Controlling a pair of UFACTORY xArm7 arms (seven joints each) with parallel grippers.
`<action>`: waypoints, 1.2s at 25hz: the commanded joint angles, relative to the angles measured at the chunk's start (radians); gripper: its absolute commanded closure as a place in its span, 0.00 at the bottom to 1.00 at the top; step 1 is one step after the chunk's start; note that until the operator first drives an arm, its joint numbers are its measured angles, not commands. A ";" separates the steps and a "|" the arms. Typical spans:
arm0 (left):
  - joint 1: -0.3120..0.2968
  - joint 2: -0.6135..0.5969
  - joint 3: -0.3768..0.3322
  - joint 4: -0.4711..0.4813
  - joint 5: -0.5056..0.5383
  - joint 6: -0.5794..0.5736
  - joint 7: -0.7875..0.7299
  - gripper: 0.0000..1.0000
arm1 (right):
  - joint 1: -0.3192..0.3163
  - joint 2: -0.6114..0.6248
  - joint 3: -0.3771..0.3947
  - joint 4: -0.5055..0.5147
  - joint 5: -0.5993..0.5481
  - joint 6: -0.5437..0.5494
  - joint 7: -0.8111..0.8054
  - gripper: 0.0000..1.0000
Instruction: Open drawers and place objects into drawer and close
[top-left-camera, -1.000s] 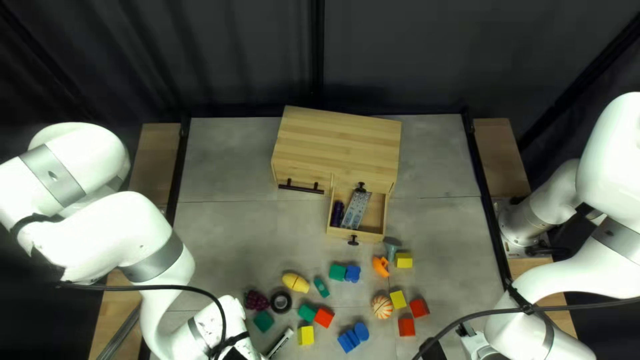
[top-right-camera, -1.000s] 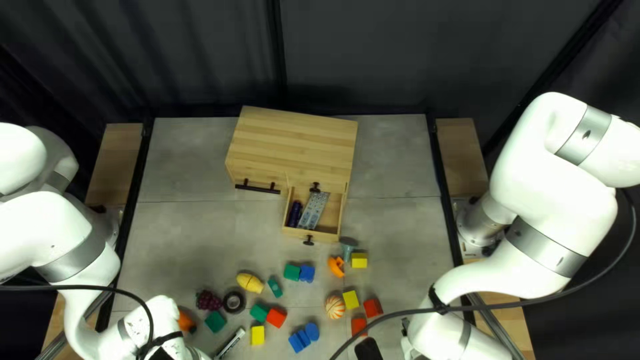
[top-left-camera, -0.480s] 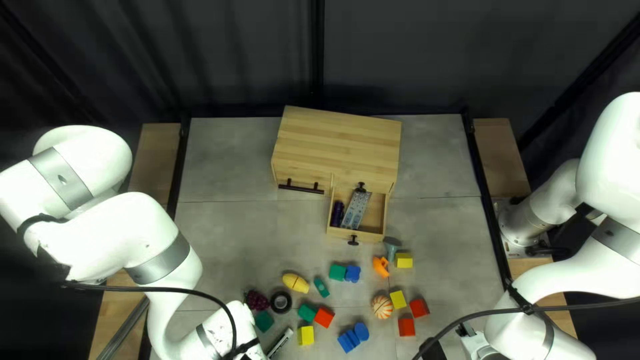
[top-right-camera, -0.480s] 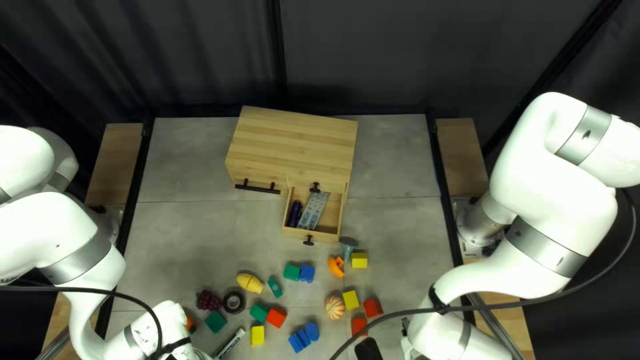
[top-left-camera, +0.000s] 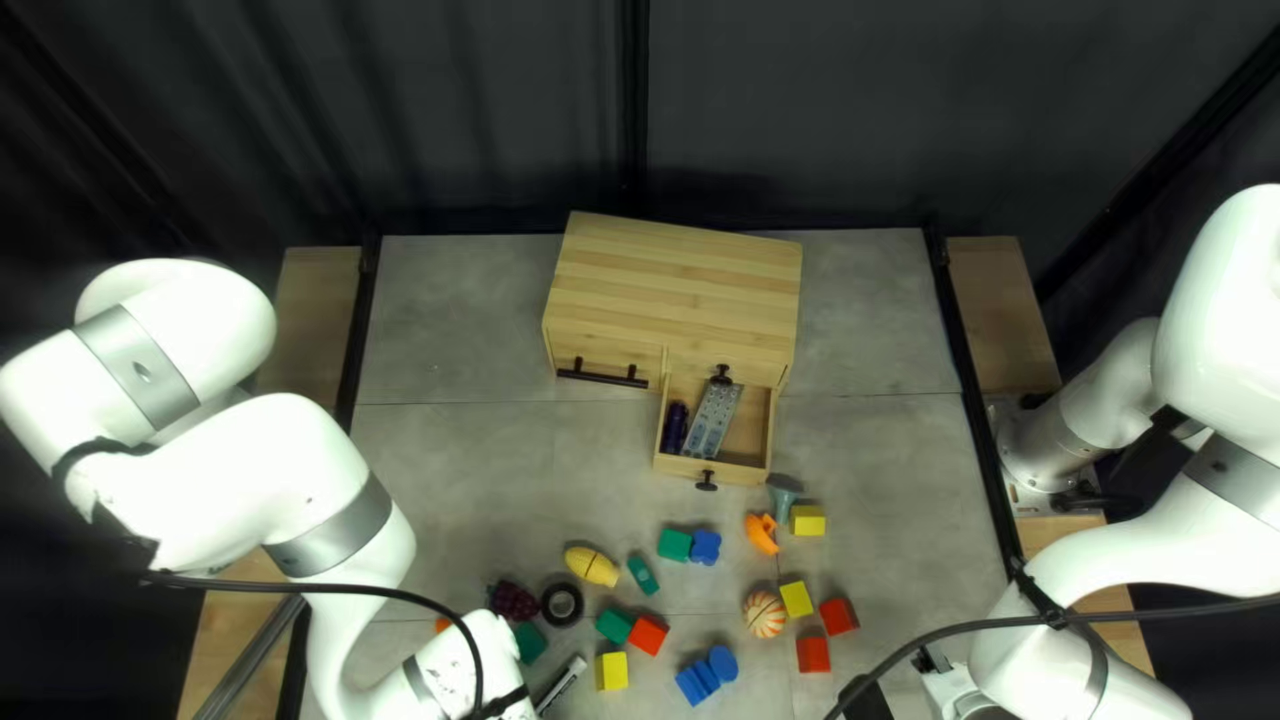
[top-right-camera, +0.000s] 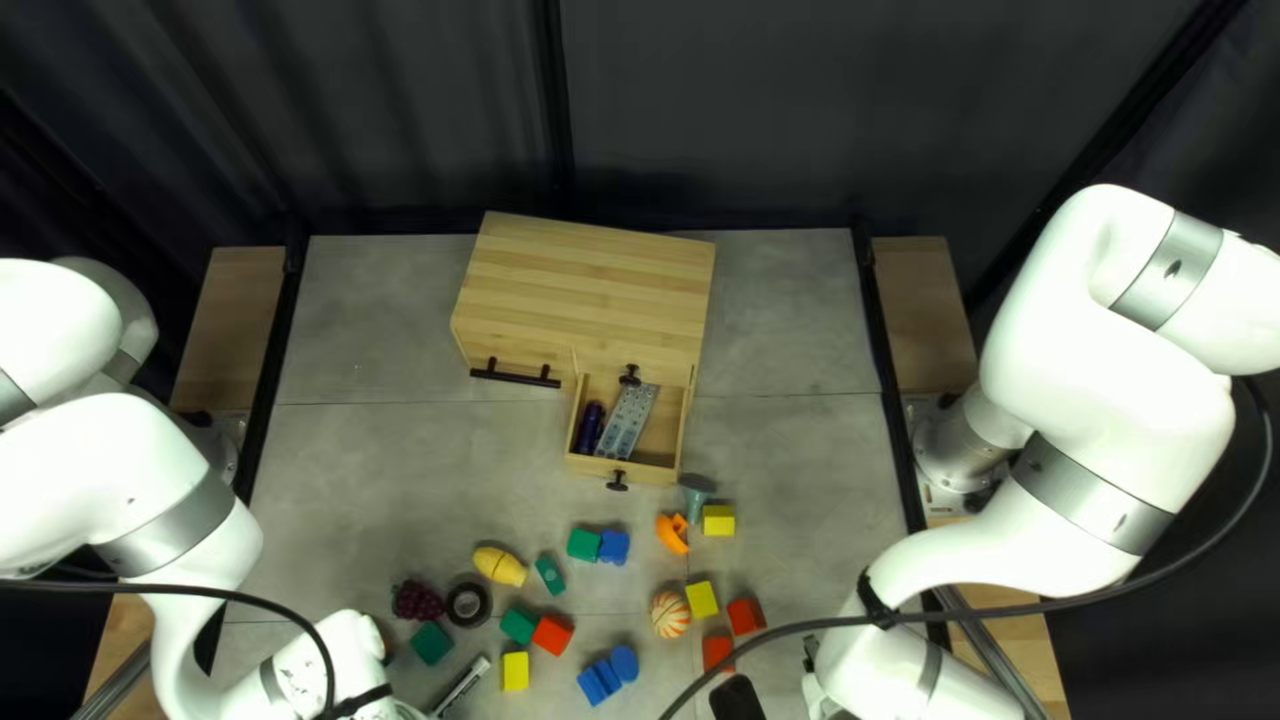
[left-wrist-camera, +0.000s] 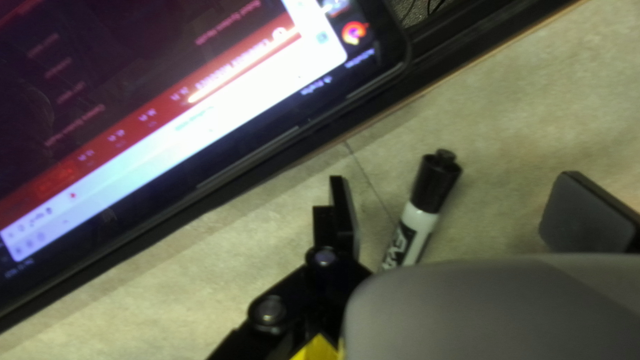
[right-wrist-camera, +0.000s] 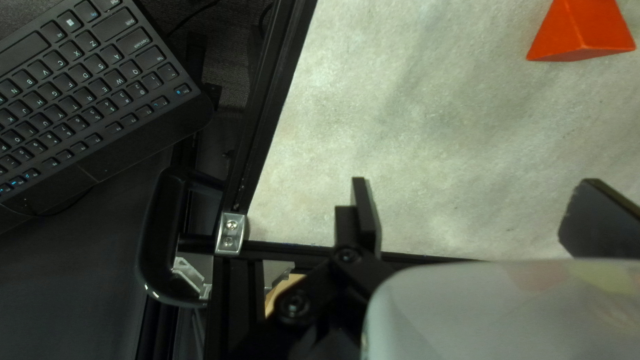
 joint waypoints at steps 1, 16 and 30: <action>-0.002 -0.001 0.004 -0.004 0.010 -0.009 -0.002 0.03 | 0.000 0.000 0.000 0.000 0.000 0.000 0.000 0.00; -0.001 -0.039 0.021 -0.073 0.040 -0.078 -0.036 0.38 | 0.000 0.000 0.000 0.000 0.000 0.000 0.000 0.00; 0.003 -0.050 0.021 -0.080 0.033 -0.068 -0.041 1.00 | 0.000 0.000 0.000 0.000 0.000 0.000 0.000 0.00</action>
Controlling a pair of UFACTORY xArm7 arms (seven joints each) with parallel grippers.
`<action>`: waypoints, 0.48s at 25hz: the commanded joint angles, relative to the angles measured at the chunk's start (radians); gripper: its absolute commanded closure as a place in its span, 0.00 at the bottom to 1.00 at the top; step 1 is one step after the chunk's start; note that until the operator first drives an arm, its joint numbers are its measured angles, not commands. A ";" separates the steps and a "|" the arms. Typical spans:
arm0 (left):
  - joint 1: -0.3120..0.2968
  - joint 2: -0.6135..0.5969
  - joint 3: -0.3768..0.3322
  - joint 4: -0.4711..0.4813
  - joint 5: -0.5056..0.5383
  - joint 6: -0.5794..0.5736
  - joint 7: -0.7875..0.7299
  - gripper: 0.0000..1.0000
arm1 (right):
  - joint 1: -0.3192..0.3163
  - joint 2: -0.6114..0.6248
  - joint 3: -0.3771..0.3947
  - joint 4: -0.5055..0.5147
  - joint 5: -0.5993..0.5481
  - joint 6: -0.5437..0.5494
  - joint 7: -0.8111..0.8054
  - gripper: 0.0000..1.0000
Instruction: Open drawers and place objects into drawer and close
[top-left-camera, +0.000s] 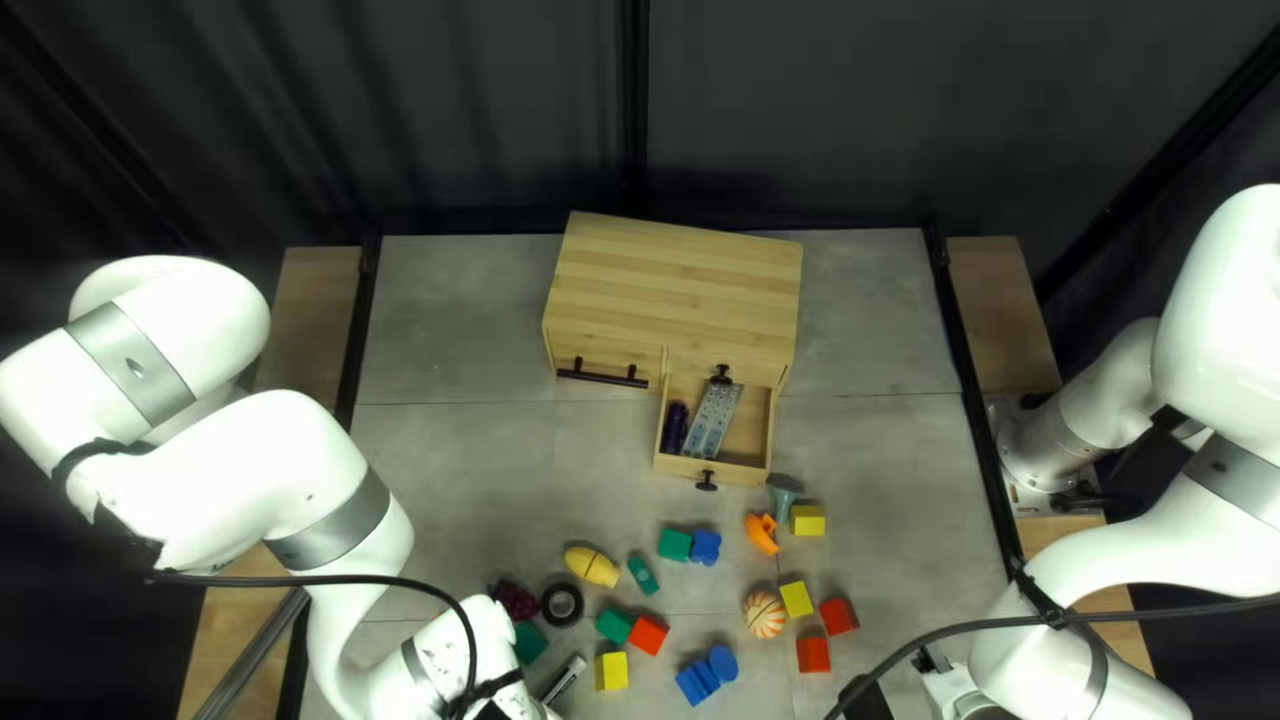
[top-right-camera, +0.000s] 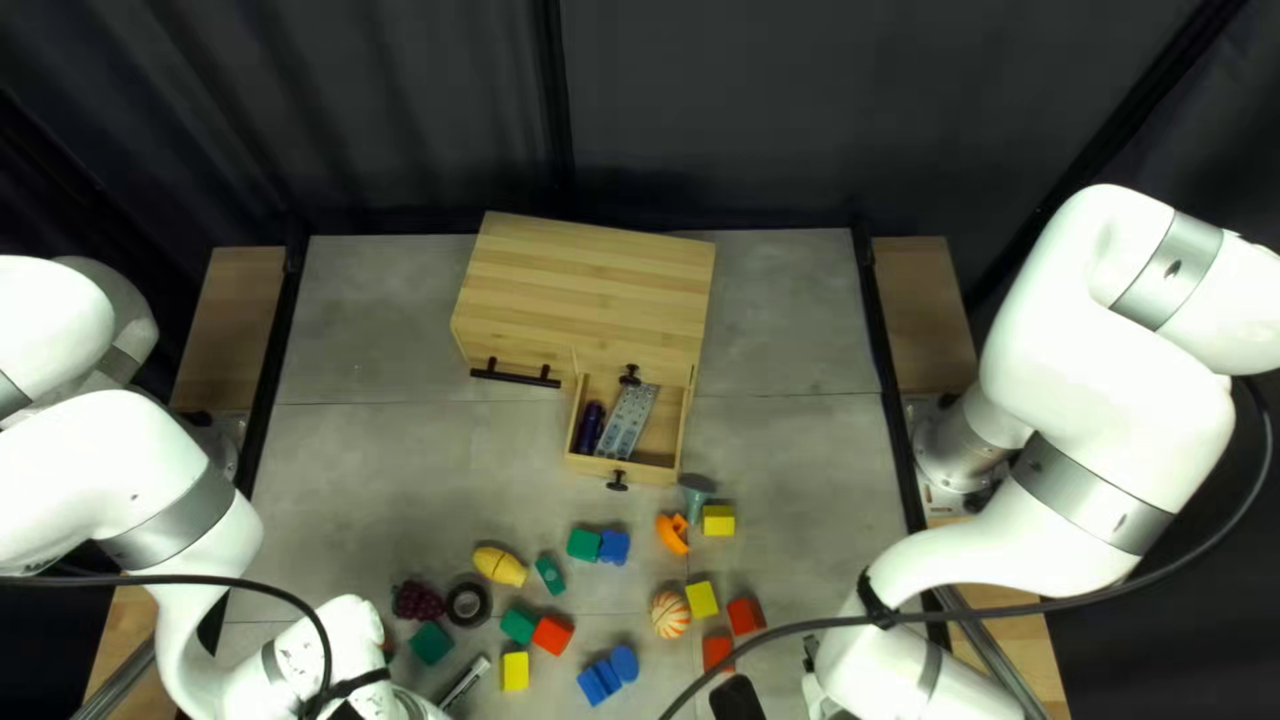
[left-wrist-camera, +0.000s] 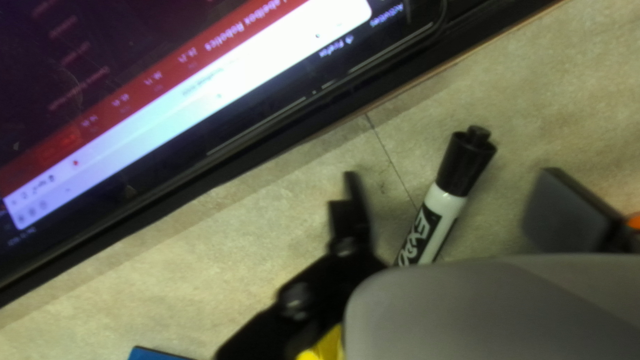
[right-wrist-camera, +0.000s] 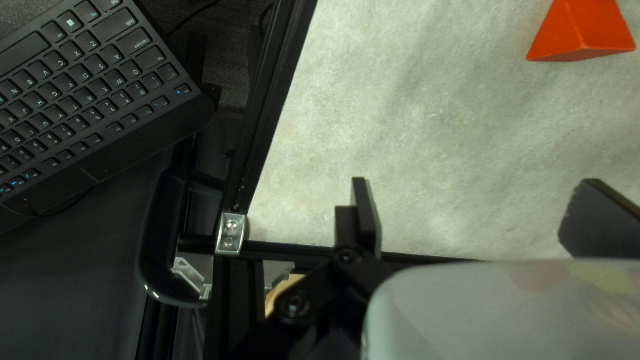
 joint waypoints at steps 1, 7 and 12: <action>0.005 -0.019 -0.008 0.009 -0.018 0.041 0.008 1.00 | 0.000 0.000 0.000 0.000 0.000 0.000 0.000 0.00; 0.044 -0.125 -0.019 0.085 -0.079 0.240 0.088 1.00 | 0.000 0.000 0.000 0.000 0.000 0.000 0.000 0.00; 0.091 -0.200 -0.009 0.153 -0.108 0.364 0.210 1.00 | 0.000 0.000 0.000 0.000 0.000 0.000 0.000 0.00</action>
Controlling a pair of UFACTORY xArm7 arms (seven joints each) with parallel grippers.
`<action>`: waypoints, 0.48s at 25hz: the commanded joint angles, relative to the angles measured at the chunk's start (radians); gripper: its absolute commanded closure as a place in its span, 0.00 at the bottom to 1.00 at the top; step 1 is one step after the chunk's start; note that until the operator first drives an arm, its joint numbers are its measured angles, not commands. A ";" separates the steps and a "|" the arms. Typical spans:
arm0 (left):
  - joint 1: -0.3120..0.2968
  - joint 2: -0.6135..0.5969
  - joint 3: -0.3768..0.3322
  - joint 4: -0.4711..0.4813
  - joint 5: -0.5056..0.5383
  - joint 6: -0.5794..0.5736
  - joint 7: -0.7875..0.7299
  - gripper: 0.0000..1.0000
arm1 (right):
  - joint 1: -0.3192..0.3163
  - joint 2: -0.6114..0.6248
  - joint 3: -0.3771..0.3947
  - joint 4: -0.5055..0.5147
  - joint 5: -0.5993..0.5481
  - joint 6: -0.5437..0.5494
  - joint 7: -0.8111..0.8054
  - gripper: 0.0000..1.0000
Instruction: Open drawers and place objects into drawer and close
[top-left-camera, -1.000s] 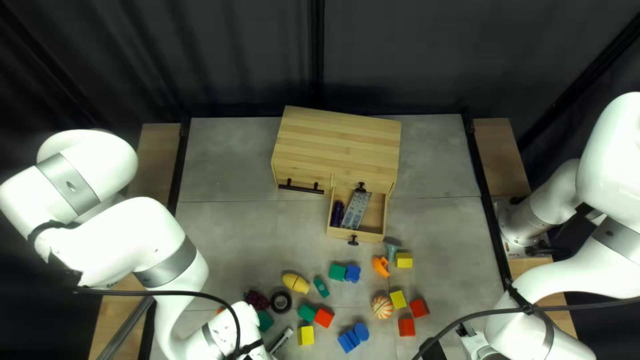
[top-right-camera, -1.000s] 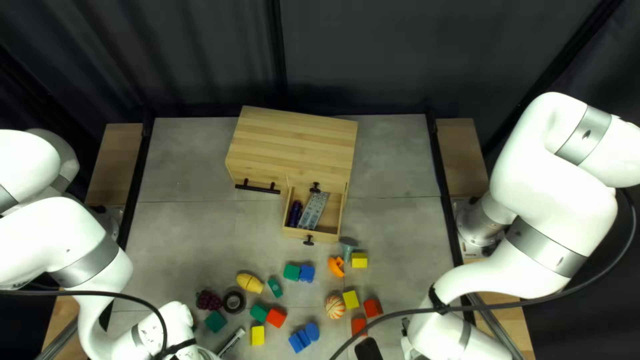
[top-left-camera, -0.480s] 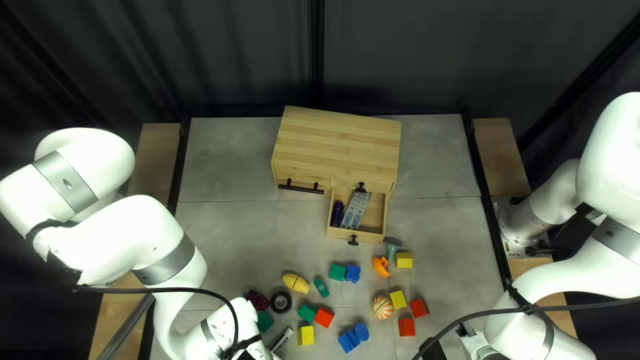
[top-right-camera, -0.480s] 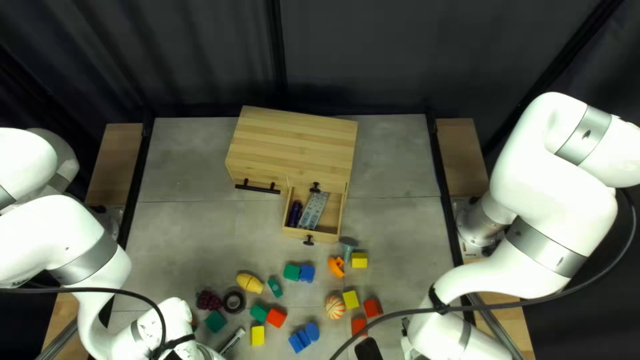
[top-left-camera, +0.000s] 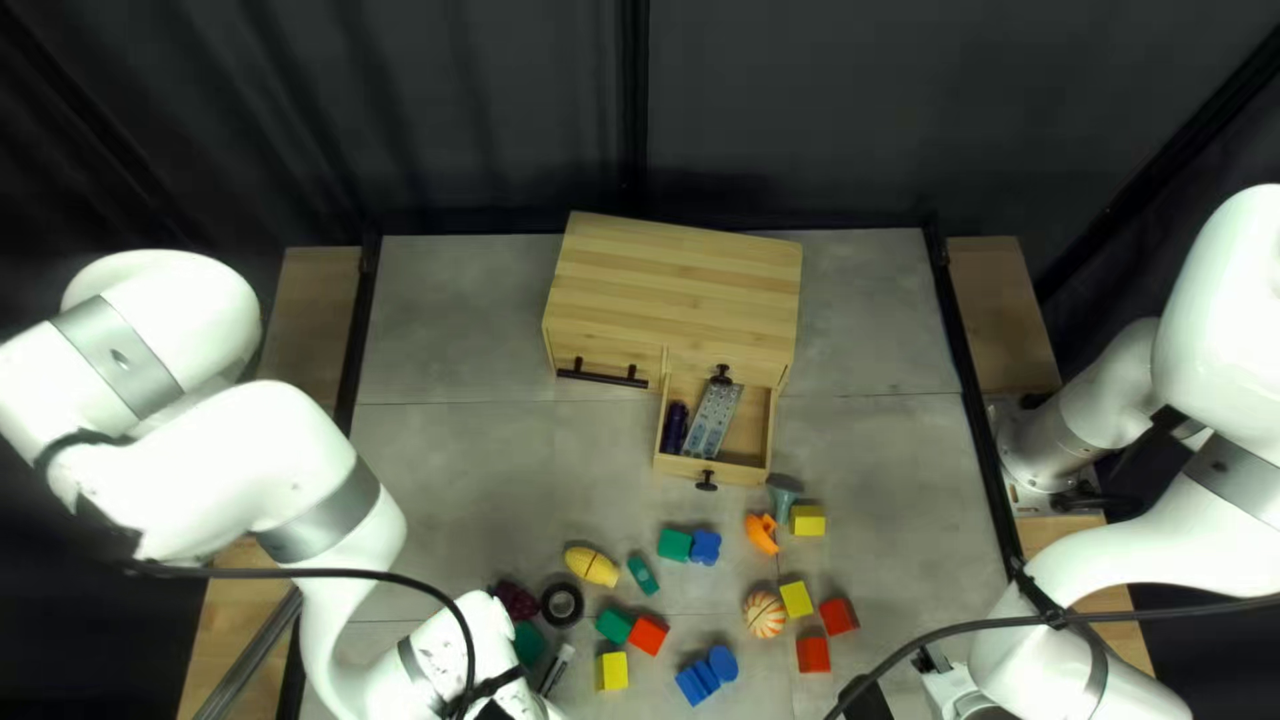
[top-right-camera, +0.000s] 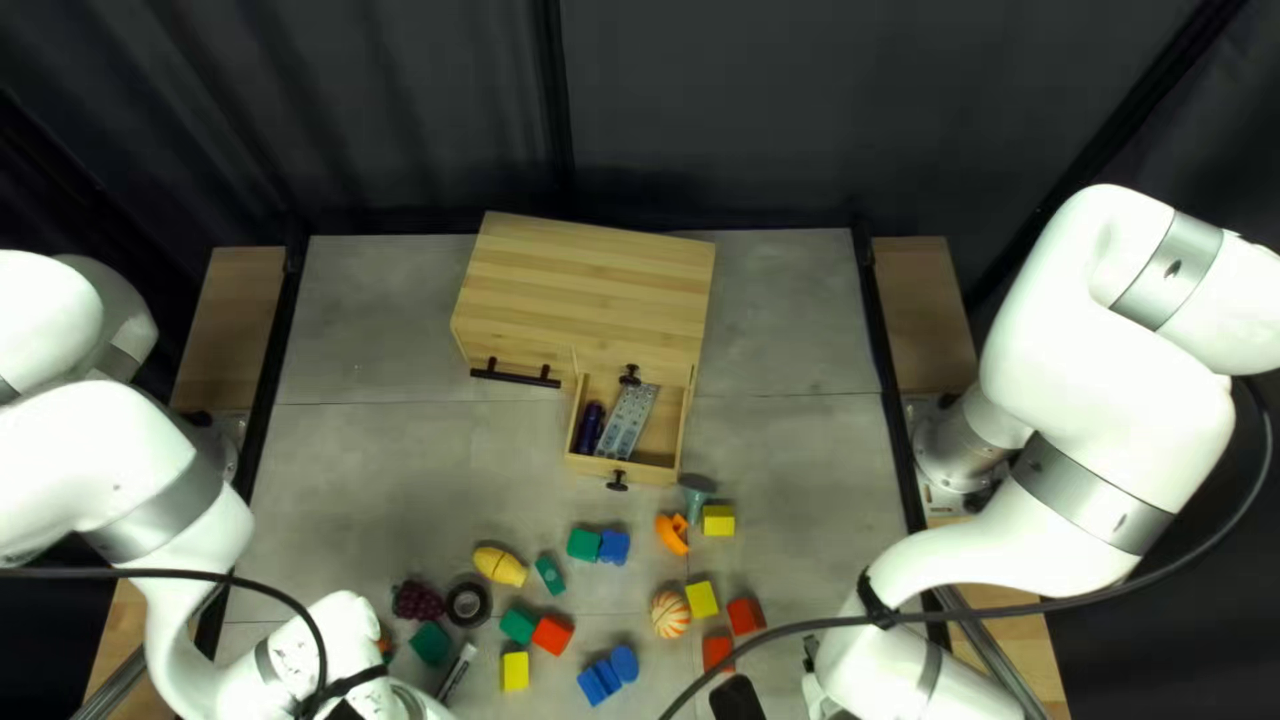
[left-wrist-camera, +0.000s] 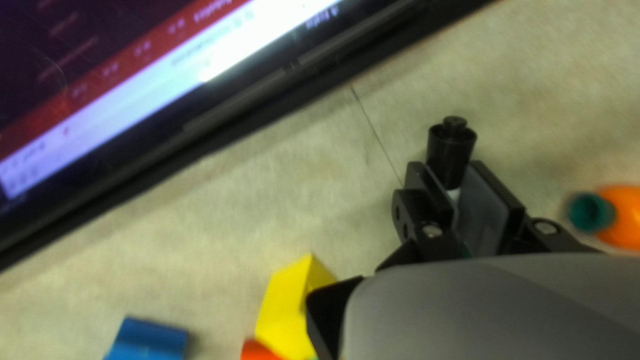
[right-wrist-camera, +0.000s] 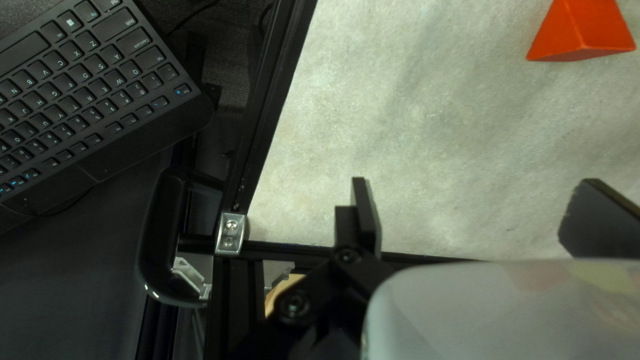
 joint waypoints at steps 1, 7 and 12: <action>0.062 -0.100 0.017 0.050 -0.039 0.098 0.142 1.00 | 0.000 0.000 0.000 0.000 0.000 0.000 0.000 0.00; 0.136 -0.156 0.055 0.031 -0.069 0.027 0.269 1.00 | 0.000 0.000 0.000 0.000 0.000 0.000 0.000 0.00; 0.215 -0.142 0.090 -0.022 -0.131 -0.119 0.363 1.00 | 0.000 0.000 0.000 0.000 0.000 0.000 0.000 0.00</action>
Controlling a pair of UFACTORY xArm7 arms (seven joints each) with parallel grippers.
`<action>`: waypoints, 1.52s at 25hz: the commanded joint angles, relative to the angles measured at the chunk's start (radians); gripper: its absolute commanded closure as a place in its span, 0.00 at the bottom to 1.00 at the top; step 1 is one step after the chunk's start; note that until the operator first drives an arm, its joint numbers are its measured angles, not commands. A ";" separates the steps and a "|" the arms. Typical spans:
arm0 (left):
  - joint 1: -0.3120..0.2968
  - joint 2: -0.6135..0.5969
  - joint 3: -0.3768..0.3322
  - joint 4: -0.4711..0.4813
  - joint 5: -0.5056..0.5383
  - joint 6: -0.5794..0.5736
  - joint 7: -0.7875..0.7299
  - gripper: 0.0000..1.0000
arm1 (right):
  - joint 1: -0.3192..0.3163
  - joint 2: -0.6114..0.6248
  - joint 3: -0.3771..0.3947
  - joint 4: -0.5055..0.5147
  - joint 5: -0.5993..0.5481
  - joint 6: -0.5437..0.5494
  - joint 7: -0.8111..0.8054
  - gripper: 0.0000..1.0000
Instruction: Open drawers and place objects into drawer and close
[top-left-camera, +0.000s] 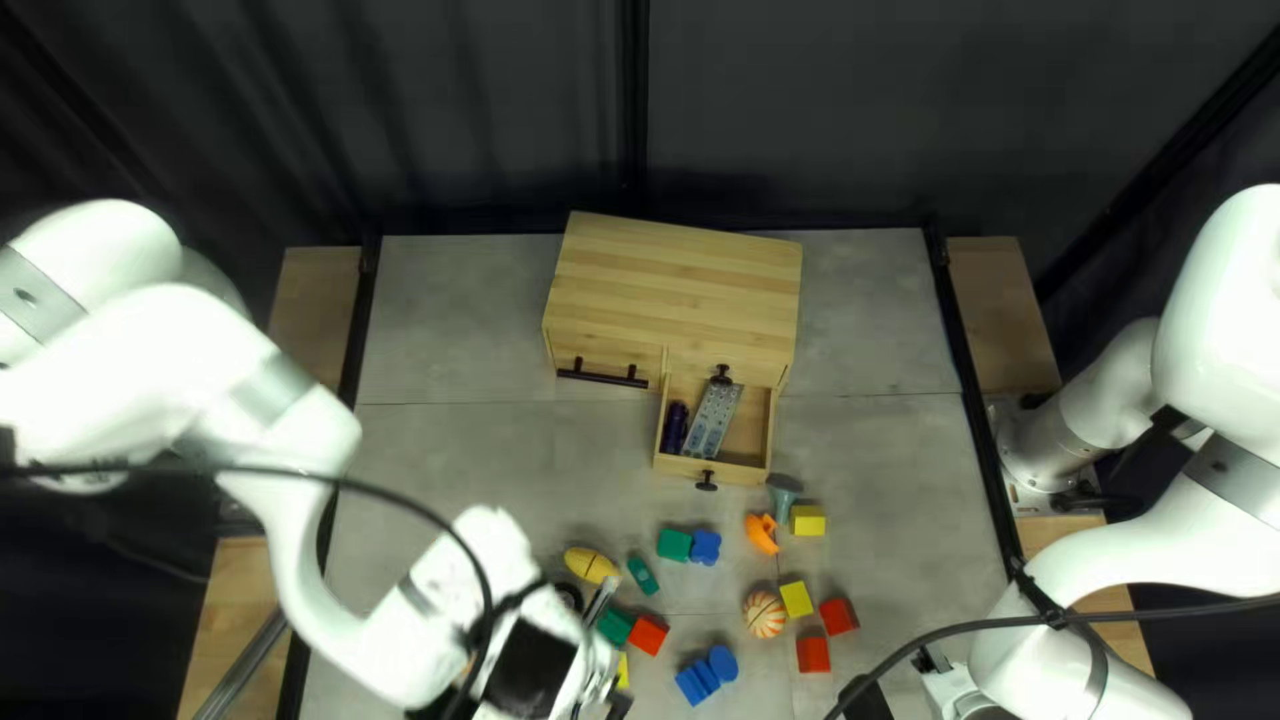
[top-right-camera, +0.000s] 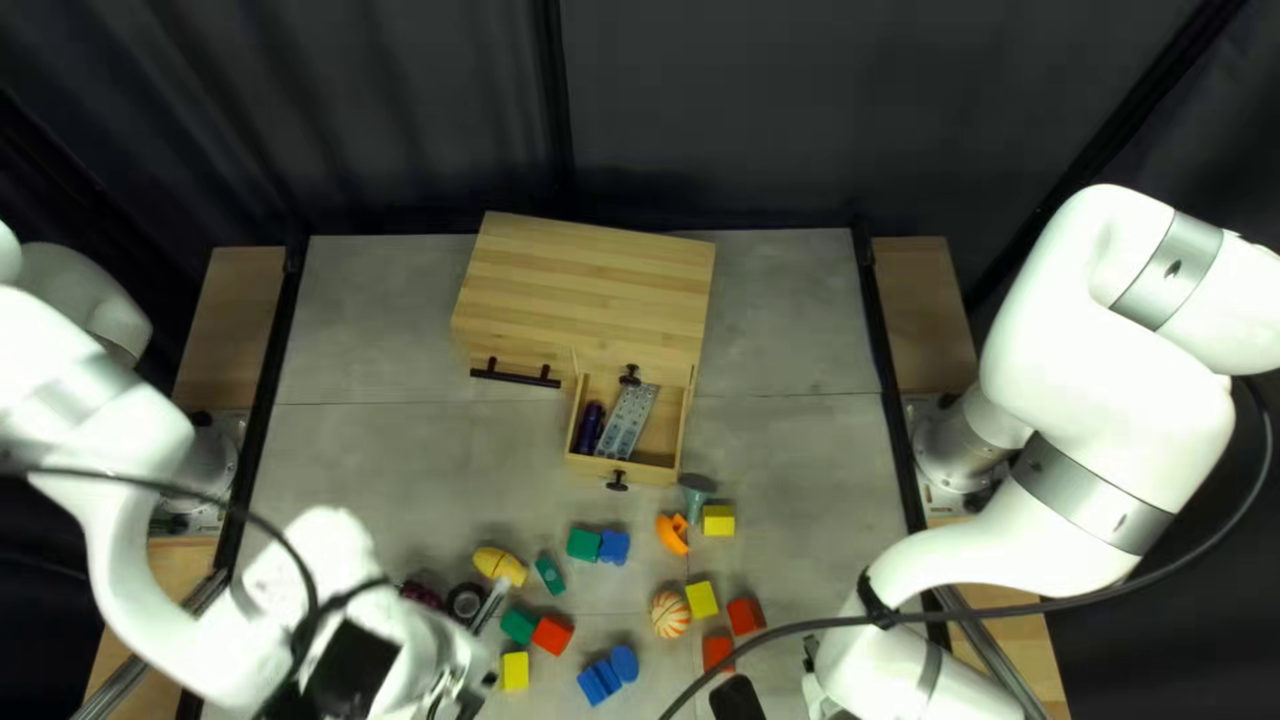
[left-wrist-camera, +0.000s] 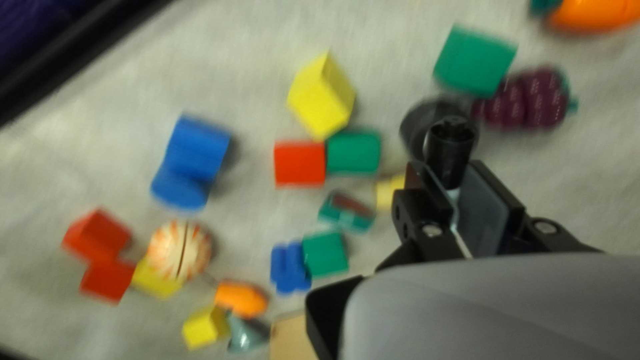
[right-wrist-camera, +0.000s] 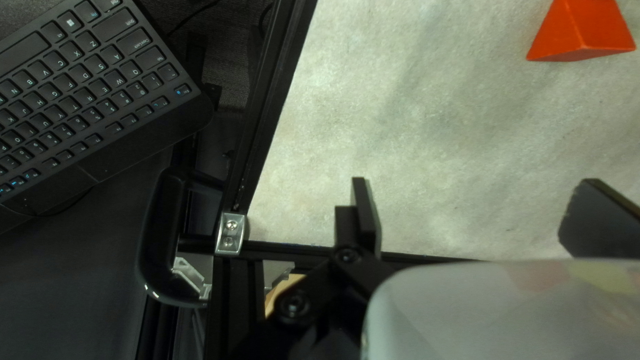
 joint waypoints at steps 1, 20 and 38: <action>0.075 0.010 0.031 -0.053 -0.074 -0.123 0.086 1.00 | 0.000 0.000 0.000 0.000 0.000 0.000 0.000 0.00; 0.227 0.132 0.094 0.038 -0.216 -0.133 0.262 1.00 | 0.000 0.000 0.000 0.000 0.000 0.000 0.000 0.00; 0.335 0.204 0.125 0.108 -0.283 -0.076 0.394 1.00 | 0.000 0.000 0.000 0.000 0.000 0.000 0.000 0.00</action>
